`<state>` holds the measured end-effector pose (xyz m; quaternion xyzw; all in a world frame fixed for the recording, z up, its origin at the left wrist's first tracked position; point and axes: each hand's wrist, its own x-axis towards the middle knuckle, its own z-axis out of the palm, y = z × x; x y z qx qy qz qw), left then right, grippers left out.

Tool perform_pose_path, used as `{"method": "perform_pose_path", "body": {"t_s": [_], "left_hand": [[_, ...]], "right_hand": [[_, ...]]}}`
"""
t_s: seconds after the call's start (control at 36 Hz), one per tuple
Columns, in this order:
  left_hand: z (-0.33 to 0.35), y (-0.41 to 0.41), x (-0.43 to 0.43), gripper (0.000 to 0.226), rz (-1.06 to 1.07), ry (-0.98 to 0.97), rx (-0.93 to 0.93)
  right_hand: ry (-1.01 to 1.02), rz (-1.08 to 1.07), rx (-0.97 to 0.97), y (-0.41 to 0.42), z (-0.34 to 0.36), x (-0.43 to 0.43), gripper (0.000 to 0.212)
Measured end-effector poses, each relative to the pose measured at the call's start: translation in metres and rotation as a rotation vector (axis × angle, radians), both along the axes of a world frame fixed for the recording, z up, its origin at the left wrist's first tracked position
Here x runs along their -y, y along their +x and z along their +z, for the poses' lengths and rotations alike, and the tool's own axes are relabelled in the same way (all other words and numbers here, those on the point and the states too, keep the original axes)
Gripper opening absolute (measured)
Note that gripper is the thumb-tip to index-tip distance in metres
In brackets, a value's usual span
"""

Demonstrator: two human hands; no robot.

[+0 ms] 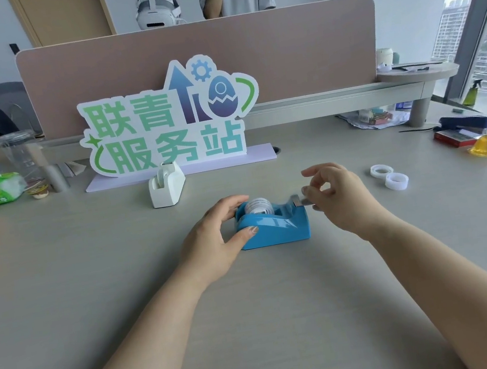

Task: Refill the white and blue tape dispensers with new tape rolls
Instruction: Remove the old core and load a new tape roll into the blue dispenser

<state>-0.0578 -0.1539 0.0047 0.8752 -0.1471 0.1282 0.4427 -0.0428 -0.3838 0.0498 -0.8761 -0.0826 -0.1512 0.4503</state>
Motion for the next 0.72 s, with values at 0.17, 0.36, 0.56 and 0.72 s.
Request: {"method": "perform_pose_path", "body": {"t_s": [0.17,0.36,0.56,0.72], "left_hand": [[0.001,-0.001,0.001,0.047,-0.001,0.009,-0.006],[0.001,0.000,0.001,0.045,-0.017,0.038,0.003],[0.001,0.000,0.001,0.049,-0.025,0.029,0.009],[0.001,0.001,0.001,0.049,-0.024,0.030,0.008]], "right_hand": [[0.034,0.004,-0.022,0.001,-0.002,0.001,0.019],[0.103,0.000,-0.054,-0.001,-0.009,0.003,0.018],[0.157,-0.005,-0.049,-0.002,-0.012,0.002,0.023],[0.161,-0.002,-0.063,0.000,-0.016,0.003,0.021]]}}
